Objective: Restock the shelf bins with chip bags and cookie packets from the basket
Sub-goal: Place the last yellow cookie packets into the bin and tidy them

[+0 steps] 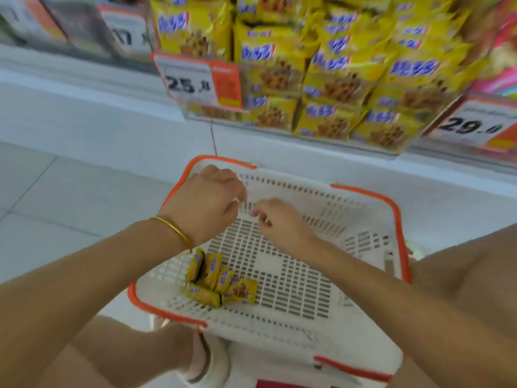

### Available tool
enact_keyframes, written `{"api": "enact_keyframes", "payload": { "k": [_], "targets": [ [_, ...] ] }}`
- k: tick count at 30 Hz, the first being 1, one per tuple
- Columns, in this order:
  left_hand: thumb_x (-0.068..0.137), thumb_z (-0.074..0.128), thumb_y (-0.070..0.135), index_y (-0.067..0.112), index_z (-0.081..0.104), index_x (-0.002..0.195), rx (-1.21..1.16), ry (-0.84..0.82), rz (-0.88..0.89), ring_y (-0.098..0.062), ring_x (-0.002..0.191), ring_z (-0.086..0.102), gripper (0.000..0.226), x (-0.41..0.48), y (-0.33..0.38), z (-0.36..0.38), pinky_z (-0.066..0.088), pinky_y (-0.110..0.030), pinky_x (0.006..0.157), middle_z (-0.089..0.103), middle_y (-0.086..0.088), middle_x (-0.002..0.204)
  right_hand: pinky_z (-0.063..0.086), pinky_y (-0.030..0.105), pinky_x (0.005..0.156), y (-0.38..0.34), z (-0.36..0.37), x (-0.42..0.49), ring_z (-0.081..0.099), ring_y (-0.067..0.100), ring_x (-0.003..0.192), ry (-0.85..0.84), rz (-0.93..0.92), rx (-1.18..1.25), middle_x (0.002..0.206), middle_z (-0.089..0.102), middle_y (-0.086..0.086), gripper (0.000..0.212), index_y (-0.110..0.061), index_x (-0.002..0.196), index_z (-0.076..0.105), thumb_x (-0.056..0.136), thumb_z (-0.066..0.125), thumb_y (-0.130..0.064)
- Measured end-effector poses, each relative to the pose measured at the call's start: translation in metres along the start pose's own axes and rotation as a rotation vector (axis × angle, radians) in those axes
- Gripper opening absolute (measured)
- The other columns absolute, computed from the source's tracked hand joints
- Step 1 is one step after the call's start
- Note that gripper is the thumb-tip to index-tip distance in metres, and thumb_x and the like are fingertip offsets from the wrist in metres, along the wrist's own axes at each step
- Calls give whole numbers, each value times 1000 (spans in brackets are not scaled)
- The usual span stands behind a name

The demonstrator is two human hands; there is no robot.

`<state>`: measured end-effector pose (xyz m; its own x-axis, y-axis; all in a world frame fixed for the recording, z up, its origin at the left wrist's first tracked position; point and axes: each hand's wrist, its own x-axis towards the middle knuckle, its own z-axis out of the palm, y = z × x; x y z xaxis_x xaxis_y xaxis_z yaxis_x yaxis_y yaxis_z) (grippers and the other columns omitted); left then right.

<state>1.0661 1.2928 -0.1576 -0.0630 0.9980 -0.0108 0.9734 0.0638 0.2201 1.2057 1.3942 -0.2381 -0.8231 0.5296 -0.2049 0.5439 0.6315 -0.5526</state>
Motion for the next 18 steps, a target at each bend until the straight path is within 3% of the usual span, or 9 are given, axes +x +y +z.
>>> {"api": "enact_keyframes", "payload": {
  "k": [3, 5, 6, 8, 13, 16, 18],
  "targets": [
    [94, 43, 24, 25, 58, 115, 54, -216, -78, -20, 117, 42, 26, -8, -11, 21, 37, -39, 100, 53, 4, 124, 43, 32, 86, 31, 84, 21, 52, 22, 105, -419, 112, -37, 126, 51, 9, 38, -10, 135, 45, 97, 46, -11],
    [96, 40, 26, 26, 56, 118, 79, -277, -78, -17, 119, 39, 27, -8, -16, 28, 34, -36, 103, 50, 6, 126, 41, 36, 101, 46, 128, 24, 46, 28, 125, -596, 179, -84, 146, 38, 11, 57, -10, 146, 28, 96, 52, -18],
    [96, 39, 26, 27, 56, 118, 74, -292, -81, -17, 118, 39, 27, -7, -17, 31, 35, -36, 103, 50, 6, 126, 42, 38, 101, 51, 148, 23, 45, 30, 126, -657, 208, -118, 148, 36, 12, 63, -10, 148, 22, 95, 54, -21],
    [96, 39, 26, 26, 57, 117, 54, -297, -100, -16, 118, 40, 27, -6, -21, 35, 36, -36, 102, 51, 6, 124, 47, 41, 93, 56, 179, 18, 49, 32, 118, -679, 242, -128, 142, 43, 12, 63, -14, 145, 26, 92, 58, -27],
    [96, 38, 26, 26, 55, 117, 5, -346, -136, -15, 118, 40, 28, -6, -28, 38, 37, -35, 101, 51, 6, 123, 43, 40, 86, 58, 218, 6, 47, 31, 116, -507, 313, -225, 129, 50, 10, 44, -12, 131, 42, 91, 57, -22],
    [96, 38, 26, 25, 54, 119, -1, -383, -143, -16, 118, 40, 28, -2, -26, 39, 38, -36, 100, 50, 5, 124, 40, 26, 57, 60, 219, 9, 59, 25, 83, -506, 367, -122, 104, 59, 14, 7, -10, 88, 60, 88, 57, -16],
    [96, 38, 25, 24, 54, 120, -24, -400, -150, -17, 119, 40, 28, 2, -22, 37, 39, -37, 99, 50, 4, 125, 30, 24, 45, 65, 207, 7, 50, 20, 61, -522, 405, -7, 81, 52, 10, 25, -13, 64, 48, 86, 58, -15]
  ]
}}
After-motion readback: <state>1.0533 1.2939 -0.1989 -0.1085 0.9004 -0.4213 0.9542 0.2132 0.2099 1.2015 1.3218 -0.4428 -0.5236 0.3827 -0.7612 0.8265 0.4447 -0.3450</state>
